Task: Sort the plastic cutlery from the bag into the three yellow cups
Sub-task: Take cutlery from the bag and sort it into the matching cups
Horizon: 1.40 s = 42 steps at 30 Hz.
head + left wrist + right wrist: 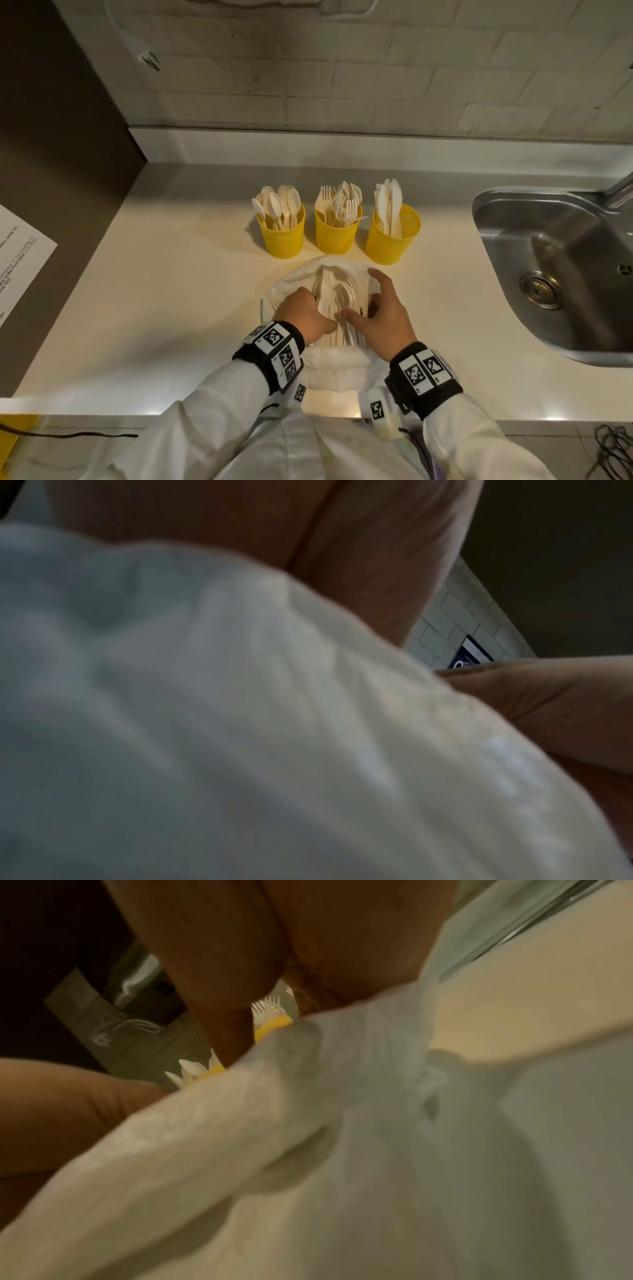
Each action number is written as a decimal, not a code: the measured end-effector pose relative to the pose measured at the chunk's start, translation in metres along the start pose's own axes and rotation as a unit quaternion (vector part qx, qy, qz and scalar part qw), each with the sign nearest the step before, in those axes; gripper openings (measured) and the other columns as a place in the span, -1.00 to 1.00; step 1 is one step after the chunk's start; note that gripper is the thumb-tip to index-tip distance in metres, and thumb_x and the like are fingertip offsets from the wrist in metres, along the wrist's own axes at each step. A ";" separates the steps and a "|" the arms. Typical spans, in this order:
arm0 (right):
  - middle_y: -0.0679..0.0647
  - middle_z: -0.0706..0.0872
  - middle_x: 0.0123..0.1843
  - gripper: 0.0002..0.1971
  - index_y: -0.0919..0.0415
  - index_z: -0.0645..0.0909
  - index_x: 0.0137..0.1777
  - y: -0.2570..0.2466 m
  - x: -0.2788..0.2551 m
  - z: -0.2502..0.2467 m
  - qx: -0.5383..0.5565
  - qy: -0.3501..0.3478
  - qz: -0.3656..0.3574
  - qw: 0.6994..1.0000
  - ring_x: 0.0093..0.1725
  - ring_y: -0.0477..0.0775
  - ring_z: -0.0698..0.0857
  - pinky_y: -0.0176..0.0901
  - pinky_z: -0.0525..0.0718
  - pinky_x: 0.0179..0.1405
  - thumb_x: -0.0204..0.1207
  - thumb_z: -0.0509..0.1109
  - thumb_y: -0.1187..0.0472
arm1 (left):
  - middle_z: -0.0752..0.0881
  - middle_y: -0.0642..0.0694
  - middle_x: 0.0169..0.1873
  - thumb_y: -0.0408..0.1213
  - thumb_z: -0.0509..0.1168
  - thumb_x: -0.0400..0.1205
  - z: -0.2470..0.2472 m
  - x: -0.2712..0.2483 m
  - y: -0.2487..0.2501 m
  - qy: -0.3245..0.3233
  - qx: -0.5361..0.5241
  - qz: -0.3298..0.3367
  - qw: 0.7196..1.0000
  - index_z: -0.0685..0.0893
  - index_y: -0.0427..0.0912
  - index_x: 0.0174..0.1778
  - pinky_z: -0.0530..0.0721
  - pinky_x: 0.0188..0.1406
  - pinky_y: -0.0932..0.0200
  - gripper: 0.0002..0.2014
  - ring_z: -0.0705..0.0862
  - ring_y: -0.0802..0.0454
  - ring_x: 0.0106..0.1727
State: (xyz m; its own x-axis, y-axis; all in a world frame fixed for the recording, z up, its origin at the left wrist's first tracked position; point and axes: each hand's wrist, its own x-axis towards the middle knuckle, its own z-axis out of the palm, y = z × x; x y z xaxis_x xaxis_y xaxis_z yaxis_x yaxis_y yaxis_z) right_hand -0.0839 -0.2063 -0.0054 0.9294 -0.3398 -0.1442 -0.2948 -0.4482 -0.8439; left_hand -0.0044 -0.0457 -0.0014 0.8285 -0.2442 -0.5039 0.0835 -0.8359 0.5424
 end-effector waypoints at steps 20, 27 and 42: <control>0.03 0.71 -0.26 -0.58 0.19 0.61 -0.08 0.001 0.004 -0.001 -0.125 0.003 0.064 0.990 -0.28 0.02 0.65 -0.29 0.48 -0.38 0.40 0.66 -0.12 | 0.80 -0.07 -0.13 0.12 0.64 0.29 0.002 0.004 0.014 -0.003 0.023 0.023 0.999 0.71 -0.16 -0.03 0.80 -0.07 0.00 -0.49 0.78 -0.09 -0.11; -0.11 0.67 -0.24 -0.72 0.10 0.62 -0.03 -0.003 0.006 -0.015 -0.141 -0.050 0.049 0.988 -0.23 -0.04 0.64 -0.36 0.43 -0.36 0.48 0.62 -0.02 | 0.79 -0.12 0.04 0.03 0.63 0.30 0.003 0.004 0.016 0.007 0.042 0.021 0.999 0.67 -0.23 0.14 0.74 -0.07 0.06 -0.40 0.79 -0.18 0.05; -0.06 0.75 -0.17 -0.69 0.14 0.67 0.20 -0.007 0.003 -0.013 -0.084 0.003 0.063 0.994 -0.15 0.00 0.73 -0.24 0.62 -0.15 0.48 0.58 0.20 | 0.85 -0.14 -0.22 -0.15 0.45 0.47 -0.007 -0.001 0.001 -0.058 -0.084 0.049 0.994 0.80 -0.16 -0.16 0.74 -0.10 0.06 -0.84 0.82 -0.09 -0.13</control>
State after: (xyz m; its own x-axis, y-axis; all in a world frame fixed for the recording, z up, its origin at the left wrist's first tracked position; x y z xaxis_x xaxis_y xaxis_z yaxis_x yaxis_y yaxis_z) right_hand -0.0825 -0.2148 0.0064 0.8816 -0.4064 -0.2399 -0.4423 -0.5340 -0.7206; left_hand -0.0015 -0.0427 0.0037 0.7683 -0.3846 -0.5117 0.1036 -0.7141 0.6923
